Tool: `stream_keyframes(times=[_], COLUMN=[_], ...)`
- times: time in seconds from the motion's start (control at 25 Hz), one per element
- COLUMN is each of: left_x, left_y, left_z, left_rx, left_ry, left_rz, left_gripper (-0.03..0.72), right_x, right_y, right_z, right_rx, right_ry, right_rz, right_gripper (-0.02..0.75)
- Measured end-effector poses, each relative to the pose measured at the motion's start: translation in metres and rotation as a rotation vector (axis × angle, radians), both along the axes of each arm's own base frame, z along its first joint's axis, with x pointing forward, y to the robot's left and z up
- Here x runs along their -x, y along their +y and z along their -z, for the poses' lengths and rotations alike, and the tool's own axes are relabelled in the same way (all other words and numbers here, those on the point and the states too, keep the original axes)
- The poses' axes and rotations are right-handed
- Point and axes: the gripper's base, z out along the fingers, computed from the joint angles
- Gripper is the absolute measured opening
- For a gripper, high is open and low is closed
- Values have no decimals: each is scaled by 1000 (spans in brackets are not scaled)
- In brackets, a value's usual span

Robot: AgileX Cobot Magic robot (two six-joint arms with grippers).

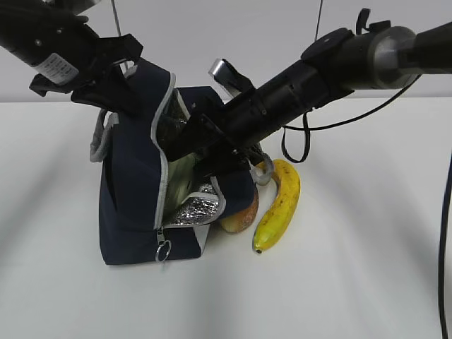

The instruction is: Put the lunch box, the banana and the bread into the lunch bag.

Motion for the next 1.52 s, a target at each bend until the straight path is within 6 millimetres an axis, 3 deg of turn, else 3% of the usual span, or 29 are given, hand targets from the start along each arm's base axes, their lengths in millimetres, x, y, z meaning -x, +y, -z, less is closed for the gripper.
stream_keyframes(times=[0.2,0.4,0.52,0.64,0.76,1.04,1.24,1.52], left_x=[0,0,0,1,1,1,1,1], left_y=[2,3,3,4,4,5,5,5], left_z=[1,2,2,3,3,3,3,3], left_rx=[-27,-38,-46,-61,-68,-74,-74,-74], left_ry=[-3,-5,-5,-3,-1,1,1,1], left_rz=[8,11,14,20,23,26,26,26], left_gripper=[-3,-3,-3,-3,-3,-3,-3,-3], right_x=[5,24,37,47,56,79,83,66], right_y=[-10,-16,-25,-38,-55,-94,-98,-100], right_z=[-38,-98,-127,-141,-136,-89,-69,-41], right_rx=[-32,-52,11,118,196,286,322,356], right_ry=[-60,-206,-300,-352,-348,-231,-209,-147], right_rz=[-11,-39,-37,31,109,264,300,400], right_gripper=[498,498,498,498,498,498,498,498])
